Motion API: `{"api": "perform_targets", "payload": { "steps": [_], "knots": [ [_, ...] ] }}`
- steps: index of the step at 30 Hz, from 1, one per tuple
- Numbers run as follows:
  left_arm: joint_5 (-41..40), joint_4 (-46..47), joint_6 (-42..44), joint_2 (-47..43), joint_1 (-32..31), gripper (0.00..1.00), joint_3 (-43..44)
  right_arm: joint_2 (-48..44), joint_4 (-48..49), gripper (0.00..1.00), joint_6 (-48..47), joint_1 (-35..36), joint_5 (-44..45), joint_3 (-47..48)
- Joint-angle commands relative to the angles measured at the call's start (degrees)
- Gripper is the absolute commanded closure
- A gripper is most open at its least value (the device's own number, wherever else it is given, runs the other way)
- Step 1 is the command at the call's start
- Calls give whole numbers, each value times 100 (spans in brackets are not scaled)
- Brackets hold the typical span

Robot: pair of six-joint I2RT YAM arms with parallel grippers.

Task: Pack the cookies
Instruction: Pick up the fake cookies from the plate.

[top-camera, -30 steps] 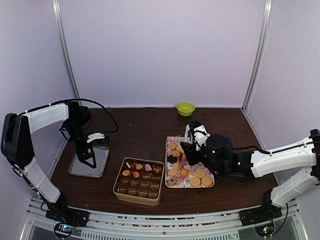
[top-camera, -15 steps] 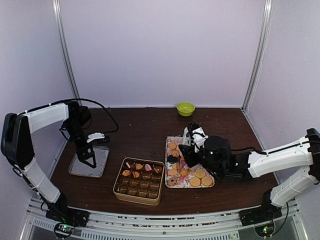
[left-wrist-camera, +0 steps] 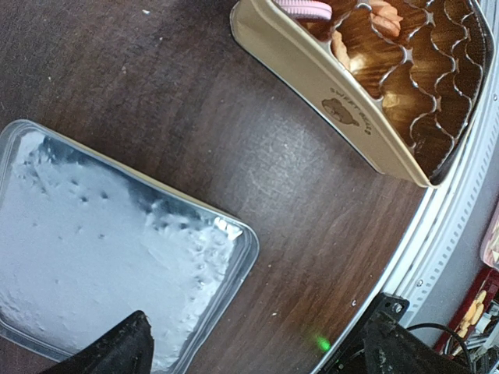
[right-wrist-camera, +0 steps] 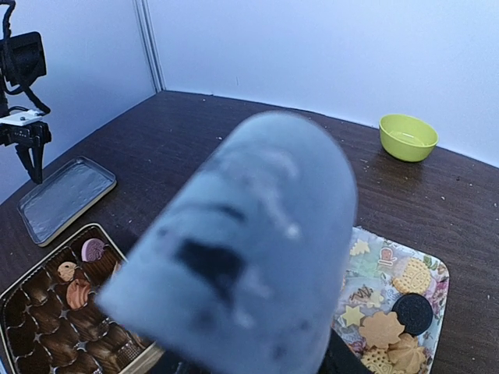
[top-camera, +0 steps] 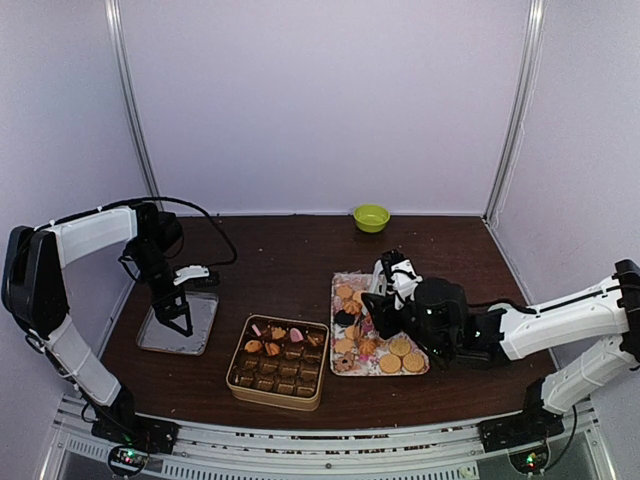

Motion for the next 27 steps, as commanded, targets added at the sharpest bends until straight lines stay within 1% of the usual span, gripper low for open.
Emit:
{"api": "perform_targets", "payload": {
  "steps": [1, 6, 14, 23, 27],
  "knots": [
    [66, -104, -10, 4, 35, 3, 144, -165, -277, 59, -31, 25, 78, -109],
    [48, -118, -5, -8, 34, 3, 141, -160, -389, 58, -77, 129, 91, -98],
    [78, -121, -15, 0, 36, 3, 148, -298, -721, 58, -313, 312, 450, 38],
    [75, -134, -31, -25, 34, 3, 144, -369, -1018, 58, -480, 514, 583, 139],
    [75, -131, -31, -34, 34, 3, 126, -337, -934, 58, -445, 561, 561, 137]
  ]
}}
